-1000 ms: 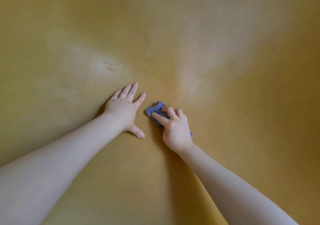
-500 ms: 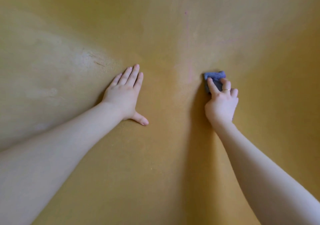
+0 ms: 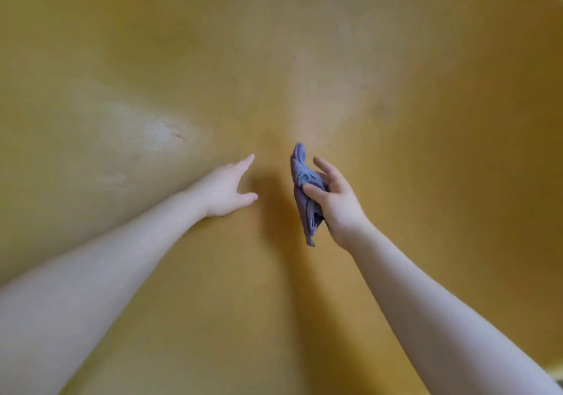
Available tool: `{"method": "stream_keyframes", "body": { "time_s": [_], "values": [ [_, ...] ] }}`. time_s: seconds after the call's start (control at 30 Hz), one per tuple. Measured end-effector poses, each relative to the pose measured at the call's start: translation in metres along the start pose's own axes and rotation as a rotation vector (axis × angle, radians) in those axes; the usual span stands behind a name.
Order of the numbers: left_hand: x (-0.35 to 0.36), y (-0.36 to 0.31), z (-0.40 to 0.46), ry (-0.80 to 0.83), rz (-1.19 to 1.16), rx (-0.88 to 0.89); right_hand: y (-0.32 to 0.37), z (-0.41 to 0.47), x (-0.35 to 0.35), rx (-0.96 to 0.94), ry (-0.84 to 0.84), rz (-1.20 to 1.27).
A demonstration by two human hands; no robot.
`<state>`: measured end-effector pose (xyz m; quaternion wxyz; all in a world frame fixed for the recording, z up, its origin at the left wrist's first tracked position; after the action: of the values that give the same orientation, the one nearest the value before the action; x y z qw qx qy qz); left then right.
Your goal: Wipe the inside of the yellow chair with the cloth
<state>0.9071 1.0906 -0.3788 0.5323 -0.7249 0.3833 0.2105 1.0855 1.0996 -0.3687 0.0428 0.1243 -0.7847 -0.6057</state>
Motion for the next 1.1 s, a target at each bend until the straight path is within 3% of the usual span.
{"method": "stream_keyframes", "body": {
  "time_s": [0.13,0.27,0.4,0.53,0.63,0.77,0.87,0.93,1.1],
  "values": [
    [0.017,-0.036,-0.02,-0.02,-0.763,0.0,0.005,-0.011,-0.006,0.097,0.062,0.396],
    [0.026,-0.066,-0.029,-0.025,-1.028,0.088,0.002,-0.02,0.011,0.128,0.168,0.551],
    [0.026,-0.063,-0.033,-0.097,-0.968,0.112,-0.002,-0.028,0.009,0.156,0.161,0.715],
    [0.014,-0.048,-0.037,-0.19,-0.96,0.101,-0.008,-0.035,0.003,0.209,0.102,0.669],
    [0.016,-0.05,-0.039,-0.133,-0.918,0.143,-0.015,-0.035,0.003,0.223,0.037,0.5],
    [0.022,-0.066,-0.041,-0.035,-0.727,0.332,-0.015,-0.037,0.006,0.262,-0.012,0.33],
    [0.017,-0.063,-0.037,-0.093,-0.61,0.356,-0.014,-0.041,0.009,0.352,-0.009,0.467],
    [0.017,-0.056,-0.035,-0.127,-0.616,0.33,-0.017,-0.036,0.003,0.276,-0.026,0.468],
    [0.015,-0.05,-0.035,-0.154,-0.701,0.203,0.008,-0.037,-0.014,-0.187,-0.131,-0.146]
  ]
}}
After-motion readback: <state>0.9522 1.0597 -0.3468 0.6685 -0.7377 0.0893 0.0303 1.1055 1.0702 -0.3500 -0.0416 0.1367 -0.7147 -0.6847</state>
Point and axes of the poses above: each hand's wrist, its own z-axis towards the middle knuckle, its own x-axis out of the palm, y = z × x, the point moved 7 cm from there along z, towards the middle knuckle, and after that the axes turned 4 degrees about -z, right-handed, at the moved point
